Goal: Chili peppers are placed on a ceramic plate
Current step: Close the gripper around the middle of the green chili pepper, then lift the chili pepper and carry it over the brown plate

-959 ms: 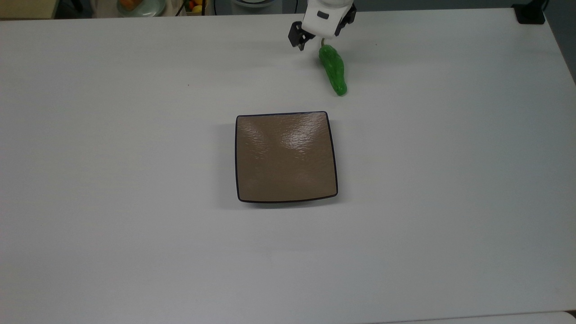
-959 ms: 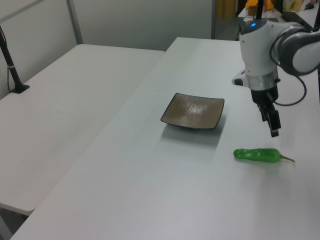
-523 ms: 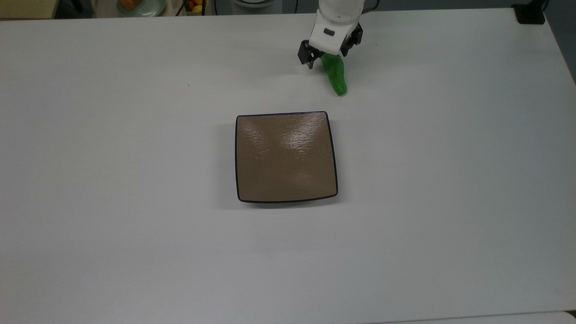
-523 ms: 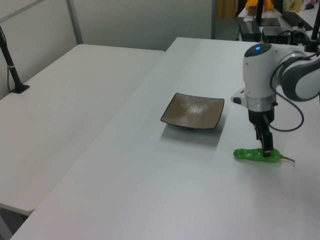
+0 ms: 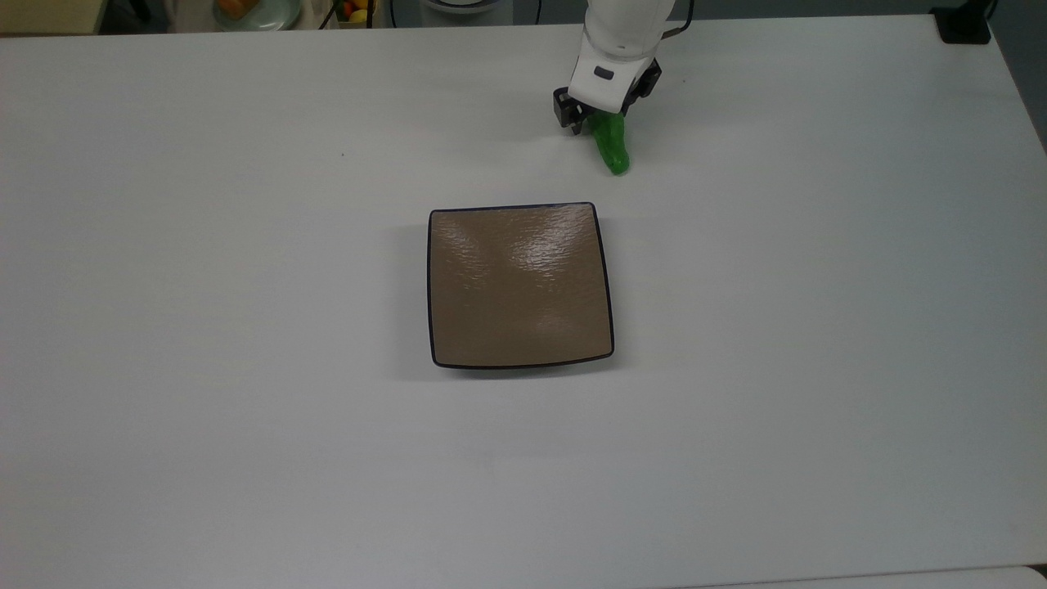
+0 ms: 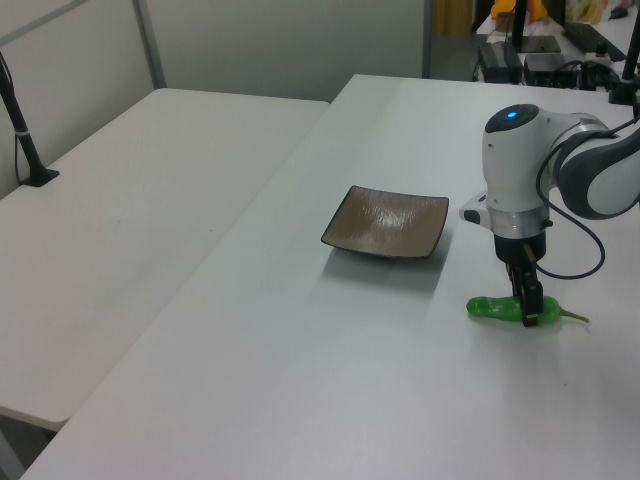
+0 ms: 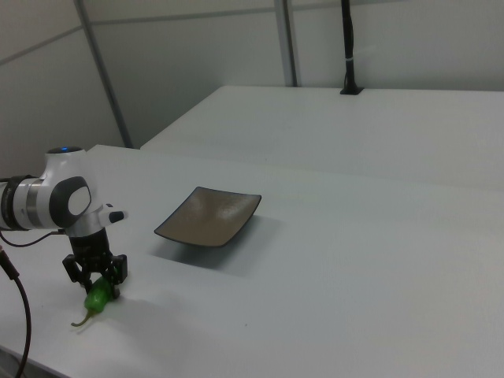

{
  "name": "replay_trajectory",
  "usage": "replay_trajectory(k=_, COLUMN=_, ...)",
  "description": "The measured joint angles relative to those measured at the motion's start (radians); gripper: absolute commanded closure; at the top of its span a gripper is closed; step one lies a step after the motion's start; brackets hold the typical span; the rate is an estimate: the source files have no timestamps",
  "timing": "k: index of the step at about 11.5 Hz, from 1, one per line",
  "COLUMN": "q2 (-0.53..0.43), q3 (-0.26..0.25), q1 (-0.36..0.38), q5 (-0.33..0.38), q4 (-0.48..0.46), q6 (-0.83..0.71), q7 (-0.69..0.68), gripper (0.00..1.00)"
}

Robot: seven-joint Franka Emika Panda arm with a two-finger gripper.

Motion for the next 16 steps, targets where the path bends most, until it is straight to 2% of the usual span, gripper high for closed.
replay_trajectory(k=4, q2=-0.002, q3=0.0, q1=0.0, q5=0.0, q4=0.004, q6=-0.002, q7=0.003, gripper=1.0)
replay_trajectory(k=6, q2=-0.009, q3=0.0, q1=-0.004, q5=0.0, q4=0.042, q6=-0.065, q7=0.005, gripper=1.0)
replay_trajectory(k=8, q2=-0.023, q3=-0.002, q1=-0.023, q5=0.0, q4=0.138, q6=-0.181, q7=0.009, gripper=1.0)
replay_trajectory(k=11, q2=-0.03, q3=-0.025, q1=-0.091, q5=0.0, q4=0.319, q6=-0.316, q7=0.009, gripper=1.0)
replay_trajectory(k=14, q2=-0.002, q3=-0.061, q1=-0.136, q5=0.0, q4=0.435, q6=-0.329, q7=0.009, gripper=1.0)
replay_trajectory(k=16, q2=0.061, q3=-0.065, q1=-0.174, q5=0.0, q4=0.521, q6=-0.329, q7=0.009, gripper=1.0)
